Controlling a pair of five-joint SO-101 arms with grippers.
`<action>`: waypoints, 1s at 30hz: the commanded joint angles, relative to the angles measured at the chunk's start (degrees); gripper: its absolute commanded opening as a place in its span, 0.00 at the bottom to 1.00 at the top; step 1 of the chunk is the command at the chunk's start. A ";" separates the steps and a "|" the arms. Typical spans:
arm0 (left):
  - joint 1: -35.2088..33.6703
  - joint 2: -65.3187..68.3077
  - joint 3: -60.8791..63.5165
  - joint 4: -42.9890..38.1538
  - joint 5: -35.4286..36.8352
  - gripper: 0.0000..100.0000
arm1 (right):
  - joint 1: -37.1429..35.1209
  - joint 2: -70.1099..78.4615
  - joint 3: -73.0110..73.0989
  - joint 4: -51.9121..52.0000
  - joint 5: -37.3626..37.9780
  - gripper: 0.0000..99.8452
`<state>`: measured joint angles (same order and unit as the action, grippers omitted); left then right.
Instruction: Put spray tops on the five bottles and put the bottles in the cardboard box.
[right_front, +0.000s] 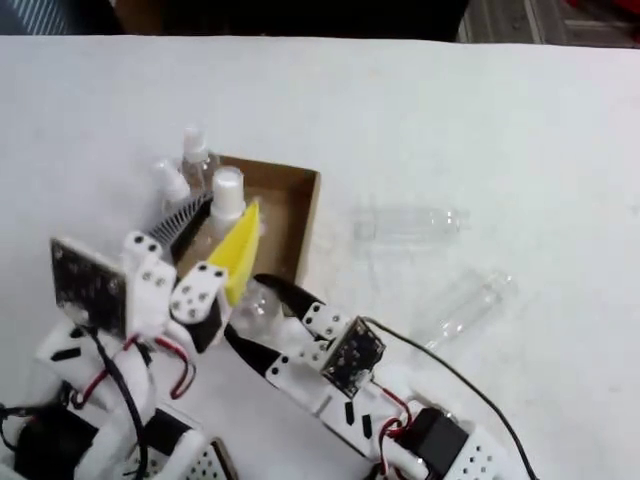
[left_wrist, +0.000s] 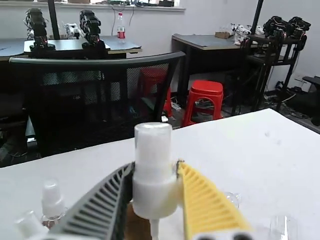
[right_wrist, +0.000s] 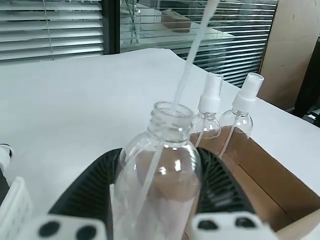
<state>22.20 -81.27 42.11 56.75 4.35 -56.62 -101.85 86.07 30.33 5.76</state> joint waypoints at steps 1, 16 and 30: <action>2.33 -2.68 2.37 -1.85 0.53 0.02 | -0.48 -0.31 -0.79 -1.54 -0.35 0.02; 4.88 -11.47 8.09 4.84 0.53 0.12 | -0.48 -0.40 -0.88 -1.54 -0.18 0.02; 4.70 -12.70 4.31 8.35 0.35 0.23 | -0.13 -0.66 -0.88 -1.10 -0.18 0.02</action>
<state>26.86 -93.05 50.29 63.60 4.09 -56.62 -101.76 86.07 30.33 5.76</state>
